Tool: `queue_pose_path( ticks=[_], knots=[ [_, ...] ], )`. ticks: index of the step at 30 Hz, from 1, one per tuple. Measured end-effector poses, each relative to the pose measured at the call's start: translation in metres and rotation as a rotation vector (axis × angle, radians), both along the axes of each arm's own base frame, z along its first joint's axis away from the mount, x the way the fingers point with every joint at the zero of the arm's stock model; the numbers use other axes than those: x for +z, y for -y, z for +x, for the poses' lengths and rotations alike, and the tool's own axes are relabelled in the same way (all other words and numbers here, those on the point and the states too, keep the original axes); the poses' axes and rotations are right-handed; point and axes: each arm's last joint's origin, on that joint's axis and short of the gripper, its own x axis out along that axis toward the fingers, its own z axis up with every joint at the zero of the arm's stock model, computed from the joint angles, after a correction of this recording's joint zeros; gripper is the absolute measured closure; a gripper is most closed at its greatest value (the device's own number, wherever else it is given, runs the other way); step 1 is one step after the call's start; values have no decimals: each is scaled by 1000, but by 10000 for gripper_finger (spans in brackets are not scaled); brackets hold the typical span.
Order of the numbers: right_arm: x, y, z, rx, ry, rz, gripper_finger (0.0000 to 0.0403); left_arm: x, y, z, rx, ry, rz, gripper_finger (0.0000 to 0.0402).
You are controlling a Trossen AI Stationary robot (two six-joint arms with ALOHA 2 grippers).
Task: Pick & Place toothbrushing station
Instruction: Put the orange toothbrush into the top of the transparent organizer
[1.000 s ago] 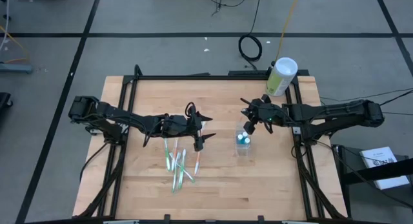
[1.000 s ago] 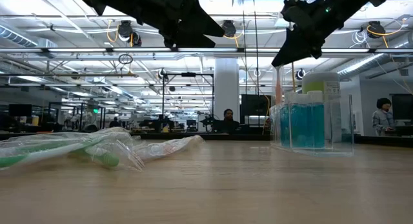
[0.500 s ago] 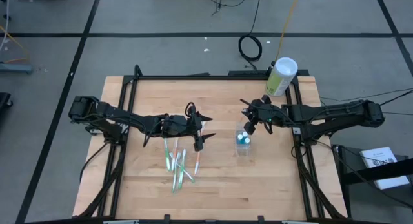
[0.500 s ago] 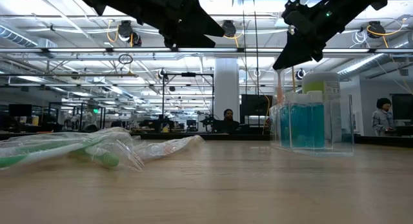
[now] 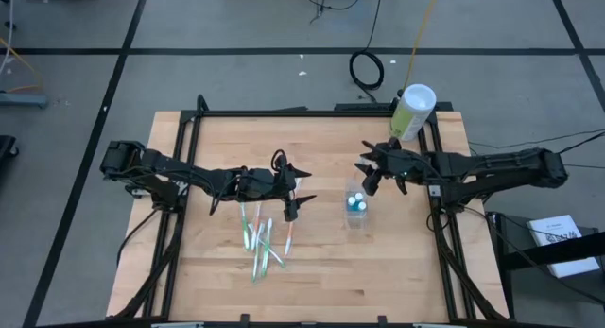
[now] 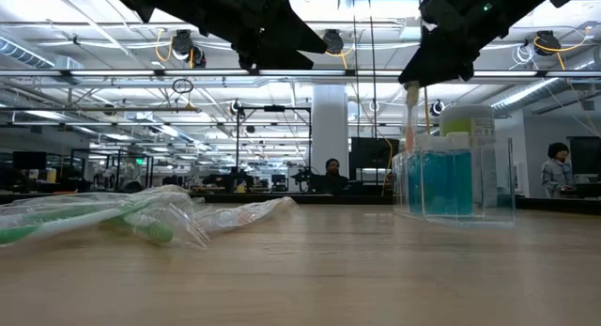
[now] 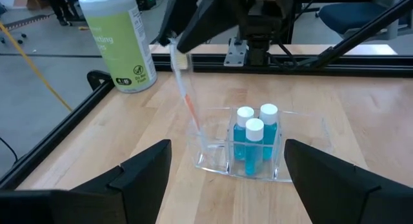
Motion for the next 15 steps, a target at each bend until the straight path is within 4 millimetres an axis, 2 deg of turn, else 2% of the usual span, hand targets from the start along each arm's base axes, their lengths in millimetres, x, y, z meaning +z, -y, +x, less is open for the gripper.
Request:
queue_pose_path(
  ticks=[6, 15],
  knots=[
    [10, 0, -9, 17, 33, -41, 215, 0, 0, 0, 0, 0, 0, 101],
    [24, 4, -26, -117, 81, -166, 213, 0, 0, 0, 0, 0, 0, 102]
  ],
)
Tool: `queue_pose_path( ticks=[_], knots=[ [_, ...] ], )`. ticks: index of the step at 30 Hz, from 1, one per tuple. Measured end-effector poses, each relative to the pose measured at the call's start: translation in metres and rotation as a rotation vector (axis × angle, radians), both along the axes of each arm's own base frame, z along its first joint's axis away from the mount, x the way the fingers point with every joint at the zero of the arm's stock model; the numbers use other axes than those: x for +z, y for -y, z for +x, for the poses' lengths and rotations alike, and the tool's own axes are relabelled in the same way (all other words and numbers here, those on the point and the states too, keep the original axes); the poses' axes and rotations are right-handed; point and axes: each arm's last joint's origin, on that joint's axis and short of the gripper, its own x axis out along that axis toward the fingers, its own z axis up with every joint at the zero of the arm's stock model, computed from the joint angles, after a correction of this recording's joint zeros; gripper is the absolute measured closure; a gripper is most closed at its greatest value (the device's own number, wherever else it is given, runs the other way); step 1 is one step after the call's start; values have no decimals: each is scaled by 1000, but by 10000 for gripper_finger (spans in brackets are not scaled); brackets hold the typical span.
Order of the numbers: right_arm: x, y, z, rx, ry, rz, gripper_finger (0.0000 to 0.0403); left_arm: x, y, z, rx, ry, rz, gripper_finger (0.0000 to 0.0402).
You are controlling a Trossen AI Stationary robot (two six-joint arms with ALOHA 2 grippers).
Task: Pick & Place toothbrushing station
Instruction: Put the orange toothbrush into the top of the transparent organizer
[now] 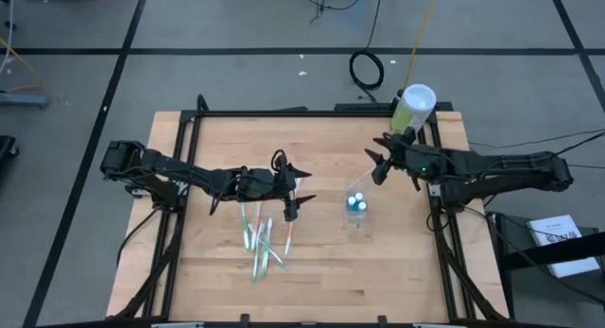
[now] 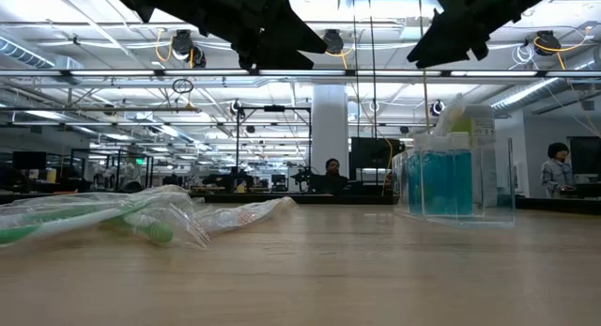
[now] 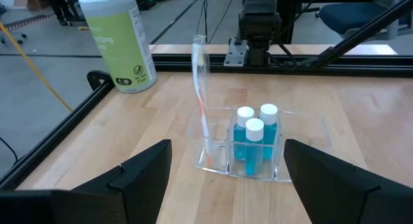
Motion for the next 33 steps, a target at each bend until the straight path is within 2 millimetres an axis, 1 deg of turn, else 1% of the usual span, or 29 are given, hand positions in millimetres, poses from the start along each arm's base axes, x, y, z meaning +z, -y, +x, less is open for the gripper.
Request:
queue_pose_path(
  ticks=[4, 7, 10, 13, 17, 20, 22, 25, 31, 33],
  knots=[
    [2, 0, -2, -2, 14, 4, 213, -2, 0, -1, 0, -26, 3, 103],
    [0, -1, 1, -5, 24, 25, 214, -6, 0, -2, 4, -66, -4, 103],
    [-10, -1, 6, 6, 28, 10, 219, -9, -1, -4, 42, -91, -38, 103],
    [-18, -1, 11, 33, 45, -46, 226, -14, -3, -6, 137, -125, -66, 103],
    [-25, -4, 16, 159, 124, -97, 231, -22, -8, -11, 218, -189, -139, 103],
    [-25, -7, 17, 261, 208, -133, 231, -30, -12, -14, 245, -250, -240, 103],
    [-25, -9, 17, 308, 232, -164, 231, -37, -13, -15, 260, -293, -289, 103],
    [-24, -16, 18, 378, 232, -221, 232, -50, -13, -10, 298, -314, -332, 103],
    [-19, -32, 18, 469, 254, -294, 232, -99, -12, 1, 361, -432, -432, 103],
    [-18, -37, 17, 490, 266, -304, 232, -110, -14, 3, 398, -454, -491, 103]
  ],
)
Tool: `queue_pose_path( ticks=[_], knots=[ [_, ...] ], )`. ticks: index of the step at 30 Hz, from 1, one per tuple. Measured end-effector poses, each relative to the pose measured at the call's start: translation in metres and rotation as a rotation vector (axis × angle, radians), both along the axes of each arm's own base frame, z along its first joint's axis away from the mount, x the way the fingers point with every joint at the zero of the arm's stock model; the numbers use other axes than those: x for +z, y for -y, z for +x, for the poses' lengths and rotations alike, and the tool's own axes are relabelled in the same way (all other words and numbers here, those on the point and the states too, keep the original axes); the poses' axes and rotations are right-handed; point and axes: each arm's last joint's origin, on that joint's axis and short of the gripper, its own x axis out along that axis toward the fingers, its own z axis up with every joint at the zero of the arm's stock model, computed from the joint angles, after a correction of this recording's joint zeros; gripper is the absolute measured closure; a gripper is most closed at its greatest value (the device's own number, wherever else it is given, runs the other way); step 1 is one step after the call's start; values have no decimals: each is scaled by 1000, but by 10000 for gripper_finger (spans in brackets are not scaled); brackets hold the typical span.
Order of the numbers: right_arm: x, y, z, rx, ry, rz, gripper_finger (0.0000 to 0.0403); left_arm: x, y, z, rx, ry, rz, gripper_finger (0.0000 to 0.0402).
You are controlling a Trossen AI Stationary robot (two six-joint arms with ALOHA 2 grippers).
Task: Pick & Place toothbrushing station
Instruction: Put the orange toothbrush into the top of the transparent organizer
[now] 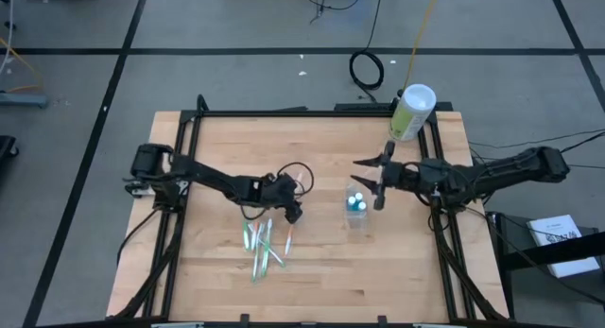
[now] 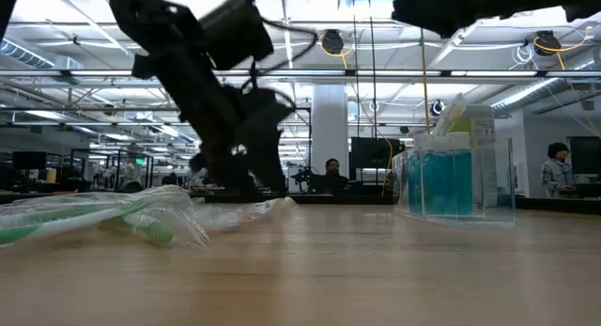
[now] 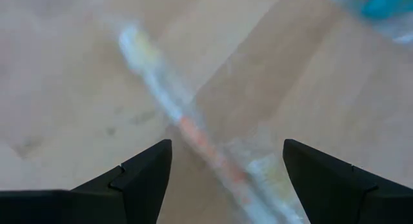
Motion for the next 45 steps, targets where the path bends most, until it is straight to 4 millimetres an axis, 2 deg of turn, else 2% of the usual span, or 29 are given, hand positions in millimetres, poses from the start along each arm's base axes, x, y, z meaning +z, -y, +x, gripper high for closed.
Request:
queue_pose_path(
  ticks=[3, 9, 13, 16, 22, 29, 35, 45],
  knots=[
    [1, -4, 0, 21, 5, -15, 232, -9, -6, 0, 36, -30, -52, 103],
    [1, -7, -1, 33, 7, -22, 232, -6, -13, -10, 15, -126, -73, 103],
    [0, -7, -1, 31, -1, -26, 232, 6, -14, -20, -23, -177, -18, 103],
    [0, -7, -1, 31, -7, -27, 232, 19, -15, -27, 18, -178, 11, 103],
    [-1, -6, -1, 31, -10, -26, 232, 39, -11, -34, 69, -114, -95, 103],
    [-1, -6, -1, 31, -17, -25, 232, 22, 1, -33, 113, -179, -179, 103],
    [-1, -6, -1, 31, -17, -25, 232, 9, -4, -32, 165, -222, -192, 103],
    [-1, -6, -1, 30, -17, -25, 232, 5, -6, -43, 163, -357, -187, 103]
  ],
)
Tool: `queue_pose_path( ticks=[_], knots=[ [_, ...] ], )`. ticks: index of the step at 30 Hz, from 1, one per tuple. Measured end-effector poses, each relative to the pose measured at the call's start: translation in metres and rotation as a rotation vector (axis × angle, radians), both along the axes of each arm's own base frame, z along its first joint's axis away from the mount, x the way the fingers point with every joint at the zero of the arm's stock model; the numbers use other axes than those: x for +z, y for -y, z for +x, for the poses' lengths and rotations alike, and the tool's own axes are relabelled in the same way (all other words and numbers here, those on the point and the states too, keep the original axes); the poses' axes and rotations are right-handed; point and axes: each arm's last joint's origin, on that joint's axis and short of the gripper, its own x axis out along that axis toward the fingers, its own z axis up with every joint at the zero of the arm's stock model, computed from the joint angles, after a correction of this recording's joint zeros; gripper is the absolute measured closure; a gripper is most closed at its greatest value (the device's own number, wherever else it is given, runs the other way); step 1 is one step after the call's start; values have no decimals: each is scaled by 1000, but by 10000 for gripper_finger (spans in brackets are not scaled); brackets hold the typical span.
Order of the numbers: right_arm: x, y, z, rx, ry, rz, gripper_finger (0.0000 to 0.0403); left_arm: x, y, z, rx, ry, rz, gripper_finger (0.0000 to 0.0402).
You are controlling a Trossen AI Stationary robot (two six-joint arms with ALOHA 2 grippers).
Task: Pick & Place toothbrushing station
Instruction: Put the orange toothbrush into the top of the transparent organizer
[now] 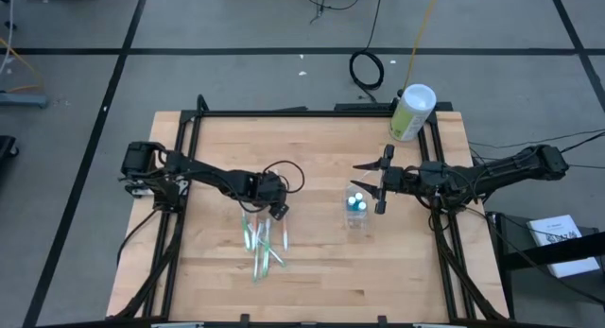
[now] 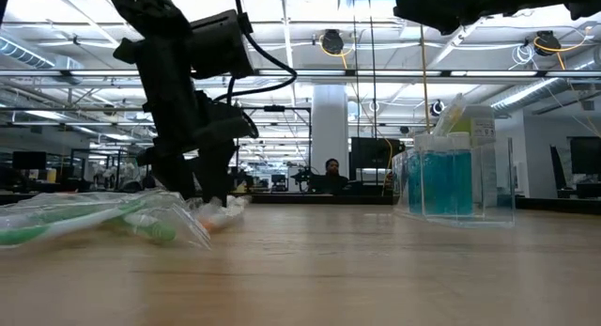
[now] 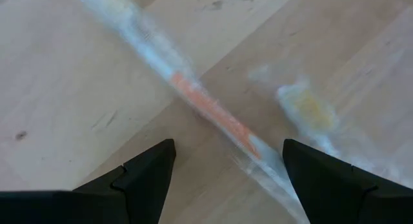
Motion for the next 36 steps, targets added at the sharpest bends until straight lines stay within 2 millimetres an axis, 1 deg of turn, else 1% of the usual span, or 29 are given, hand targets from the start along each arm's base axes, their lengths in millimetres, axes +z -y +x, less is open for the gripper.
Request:
queue_pose_path(
  ticks=[11, 13, 15, 22, 25, 29, 33, 36],
  knots=[
    [0, 0, 0, -2, 0, 0, 232, -1, 0, -5, 18, -55, -4, 104],
    [0, 0, 0, -3, 0, 0, 232, -1, 0, -5, 16, -45, -1, 110],
    [0, 0, 0, -3, 0, 0, 232, -1, 0, -2, 0, -16, -1, 125],
    [0, 0, 0, -3, 0, 0, 232, 0, 0, 6, -37, 60, 14, 208],
    [0, 0, 0, -3, 0, 0, 232, 1, 0, 8, -74, 81, 14, 235],
    [0, 0, 0, -3, 0, 0, 232, 3, 2, 15, -184, 143, 24, 258],
    [0, 0, 0, -3, 0, 0, 232, 6, 6, 23, -340, 220, 30, 273],
    [0, 0, 0, -3, 0, 0, 232, 8, 10, 25, -419, 239, 46, 281]
  ],
)
